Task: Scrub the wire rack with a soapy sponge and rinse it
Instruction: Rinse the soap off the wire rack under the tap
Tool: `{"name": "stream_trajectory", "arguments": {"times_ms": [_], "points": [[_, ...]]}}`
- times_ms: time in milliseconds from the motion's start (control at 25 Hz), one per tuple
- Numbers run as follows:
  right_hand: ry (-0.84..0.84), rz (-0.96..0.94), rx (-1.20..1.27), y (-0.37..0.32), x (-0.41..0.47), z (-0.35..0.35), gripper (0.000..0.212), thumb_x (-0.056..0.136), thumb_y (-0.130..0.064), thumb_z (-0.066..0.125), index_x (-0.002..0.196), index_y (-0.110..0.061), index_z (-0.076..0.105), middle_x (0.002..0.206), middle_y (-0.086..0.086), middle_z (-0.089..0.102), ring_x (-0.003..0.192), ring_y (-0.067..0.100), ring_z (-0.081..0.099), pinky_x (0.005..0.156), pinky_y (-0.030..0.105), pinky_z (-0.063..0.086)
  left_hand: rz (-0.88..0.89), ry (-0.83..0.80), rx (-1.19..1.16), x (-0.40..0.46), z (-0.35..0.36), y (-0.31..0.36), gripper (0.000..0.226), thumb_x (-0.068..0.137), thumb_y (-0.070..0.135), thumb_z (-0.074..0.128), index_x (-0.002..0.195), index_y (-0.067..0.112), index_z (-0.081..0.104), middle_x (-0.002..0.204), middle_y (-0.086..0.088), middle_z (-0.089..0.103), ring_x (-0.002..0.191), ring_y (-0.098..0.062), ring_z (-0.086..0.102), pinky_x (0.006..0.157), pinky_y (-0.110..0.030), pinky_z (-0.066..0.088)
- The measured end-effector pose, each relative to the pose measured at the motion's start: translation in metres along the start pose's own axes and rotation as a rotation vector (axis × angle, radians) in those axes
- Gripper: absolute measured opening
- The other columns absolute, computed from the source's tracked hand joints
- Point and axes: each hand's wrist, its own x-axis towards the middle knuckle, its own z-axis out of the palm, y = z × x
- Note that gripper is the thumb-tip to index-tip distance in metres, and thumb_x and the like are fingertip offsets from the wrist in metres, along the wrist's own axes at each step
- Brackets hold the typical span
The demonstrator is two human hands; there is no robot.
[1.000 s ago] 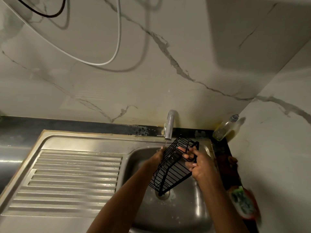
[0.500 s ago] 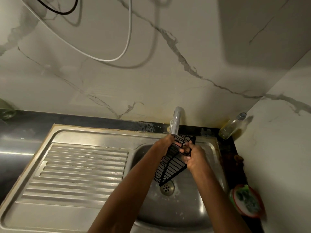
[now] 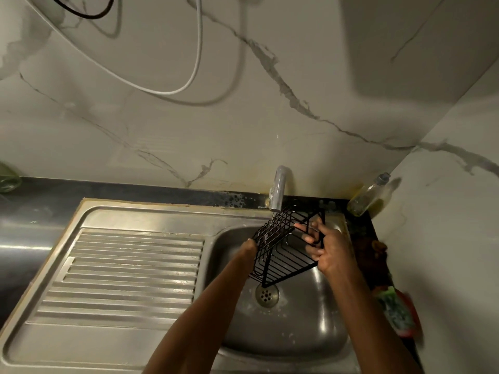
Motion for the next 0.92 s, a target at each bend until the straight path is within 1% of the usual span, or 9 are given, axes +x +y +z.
{"name": "stream_trajectory", "arguments": {"times_ms": [120,160,280,360,480,560,720,840,920], "points": [[-0.028,0.009,-0.014,0.005,0.003,0.012,0.027,0.106,-0.023,0.043,0.082,-0.013,0.05,0.104,0.026,0.073,0.038,0.009,0.044,0.028,0.015,0.019,0.062,0.024,0.0,-0.025,-0.005,0.021,0.04,0.109,0.026,0.044,0.138,-0.001,0.055,0.112,-0.014,0.062,0.089,-0.02,0.059,0.086,-0.03,0.052],[-0.033,0.007,-0.007,0.004,0.006,0.016,0.029,0.106,-0.024,0.043,0.08,-0.013,0.049,0.104,0.026,0.073,0.037,0.009,0.044,0.028,0.015,0.019,0.069,-0.009,-0.006,-0.033,-0.006,0.027,0.039,0.109,0.026,0.047,0.135,-0.001,0.057,0.106,-0.012,0.063,0.082,-0.017,0.058,0.081,-0.027,0.052],[-0.039,0.009,-0.011,0.0,0.013,0.022,0.031,0.106,-0.024,0.043,0.076,-0.015,0.047,0.108,0.026,0.072,0.037,0.009,0.044,0.027,0.016,0.018,0.095,-0.074,-0.105,-0.048,-0.012,0.028,0.033,0.11,0.026,0.041,0.1,0.004,0.063,0.086,-0.008,0.059,0.072,-0.014,0.055,0.062,-0.021,0.045],[-0.058,0.022,-0.039,0.004,0.013,0.02,0.029,0.106,-0.025,0.043,0.079,-0.015,0.048,0.108,0.028,0.072,0.038,0.01,0.045,0.027,0.016,0.019,0.032,-0.031,-0.124,-0.049,-0.013,0.027,0.039,0.11,0.032,0.04,0.087,0.008,0.06,0.087,-0.01,0.062,0.079,-0.017,0.058,0.068,-0.023,0.047],[-0.092,0.04,-0.079,0.005,0.009,0.015,0.028,0.105,-0.024,0.042,0.08,-0.014,0.049,0.097,0.028,0.073,0.037,0.013,0.044,0.028,0.014,0.018,-0.054,-0.018,-0.195,-0.036,-0.017,0.006,0.052,0.082,0.052,0.062,0.107,0.009,0.072,0.116,-0.018,0.07,0.106,-0.032,0.064,0.096,-0.044,0.053],[-0.095,0.031,-0.096,0.006,0.005,0.011,0.029,0.105,-0.023,0.042,0.079,-0.013,0.049,0.094,0.029,0.073,0.038,0.013,0.044,0.029,0.014,0.018,-0.081,-0.048,-0.263,-0.001,-0.015,-0.012,0.058,0.073,0.049,0.062,0.115,0.01,0.072,0.12,-0.019,0.07,0.112,-0.036,0.062,0.1,-0.05,0.05],[-0.063,0.022,-0.072,0.005,0.004,0.002,0.029,0.105,-0.022,0.044,0.078,-0.013,0.049,0.097,0.029,0.073,0.038,0.012,0.044,0.029,0.014,0.017,-0.038,-0.12,-0.296,-0.061,-0.016,0.0,0.043,0.08,0.036,0.059,0.111,0.008,0.065,0.109,-0.018,0.068,0.105,-0.033,0.061,0.09,-0.044,0.05],[-0.047,0.019,-0.07,0.006,0.006,0.0,0.029,0.105,-0.021,0.044,0.077,-0.014,0.048,0.101,0.029,0.073,0.038,0.012,0.043,0.029,0.014,0.018,-0.042,-0.144,-0.288,-0.059,-0.016,0.001,0.035,0.092,0.039,0.06,0.112,0.01,0.065,0.108,-0.017,0.067,0.106,-0.033,0.061,0.105,-0.049,0.047],[-0.05,0.025,-0.062,0.009,0.006,-0.002,0.029,0.105,-0.022,0.044,0.077,-0.015,0.048,0.101,0.028,0.073,0.038,0.012,0.044,0.028,0.014,0.018,-0.05,-0.131,-0.27,-0.058,-0.015,-0.001,0.038,0.092,0.045,0.064,0.111,0.012,0.065,0.108,-0.017,0.066,0.108,-0.034,0.061,0.106,-0.05,0.048]]}}
